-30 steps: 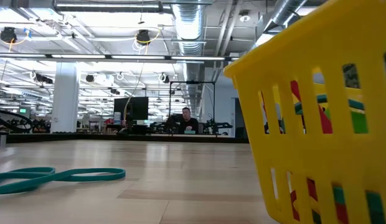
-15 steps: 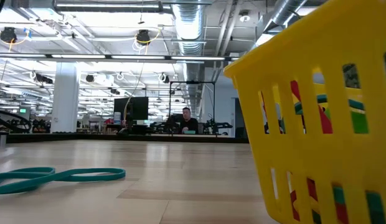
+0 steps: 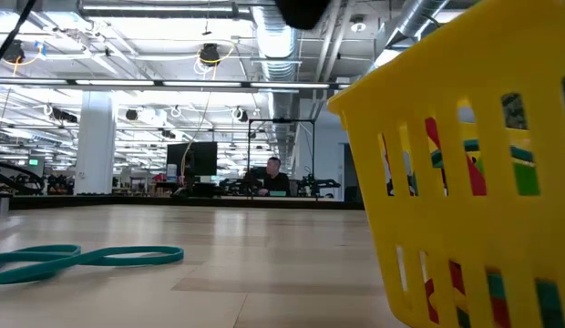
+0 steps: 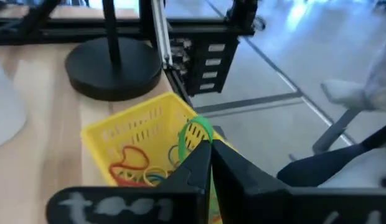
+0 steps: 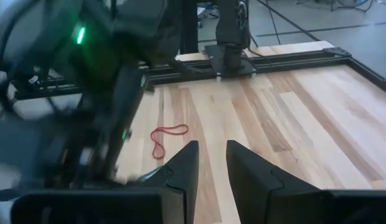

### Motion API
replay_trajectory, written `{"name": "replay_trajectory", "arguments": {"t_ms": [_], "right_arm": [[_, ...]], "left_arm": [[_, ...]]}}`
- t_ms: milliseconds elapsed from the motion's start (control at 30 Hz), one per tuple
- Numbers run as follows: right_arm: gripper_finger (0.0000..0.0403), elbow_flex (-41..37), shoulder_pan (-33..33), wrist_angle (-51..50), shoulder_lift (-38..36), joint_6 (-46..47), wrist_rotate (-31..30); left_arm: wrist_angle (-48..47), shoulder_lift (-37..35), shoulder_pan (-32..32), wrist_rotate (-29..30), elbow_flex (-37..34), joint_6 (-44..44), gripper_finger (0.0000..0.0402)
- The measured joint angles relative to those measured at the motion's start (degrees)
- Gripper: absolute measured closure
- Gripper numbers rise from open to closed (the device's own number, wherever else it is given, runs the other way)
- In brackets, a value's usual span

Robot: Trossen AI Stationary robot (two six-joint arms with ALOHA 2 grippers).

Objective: Pick and place items into bin
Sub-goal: Put the green rubber band into the yellow bin, then put the red rubber band into the yellow bin

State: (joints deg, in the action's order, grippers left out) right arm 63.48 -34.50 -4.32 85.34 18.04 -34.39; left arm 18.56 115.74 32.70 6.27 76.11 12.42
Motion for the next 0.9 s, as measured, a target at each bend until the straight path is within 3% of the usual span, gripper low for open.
{"name": "replay_trajectory", "arguments": {"t_ms": [167, 333, 700, 900], "right_arm": [[0.0327, 0.0, 0.0, 0.0, 0.0, 0.0, 0.0], [0.0327, 0.0, -0.4, 0.0, 0.0, 0.1, 0.0], [0.0327, 0.0, -0.7, 0.0, 0.0, 0.1, 0.0], [0.0326, 0.0, -0.7, 0.0, 0.0, 0.1, 0.0]], "left_arm": [[-3.0, 7.2, -0.8, -2.1, 7.6, -1.9, 0.0401], [-15.0, 11.0, -1.9, -2.6, 13.1, -1.9, 0.0392], [-16.2, 11.0, -2.4, -2.8, 13.7, -2.1, 0.0316], [-22.3, 6.8, -2.4, -3.5, 13.7, -0.3, 0.0294]]}}
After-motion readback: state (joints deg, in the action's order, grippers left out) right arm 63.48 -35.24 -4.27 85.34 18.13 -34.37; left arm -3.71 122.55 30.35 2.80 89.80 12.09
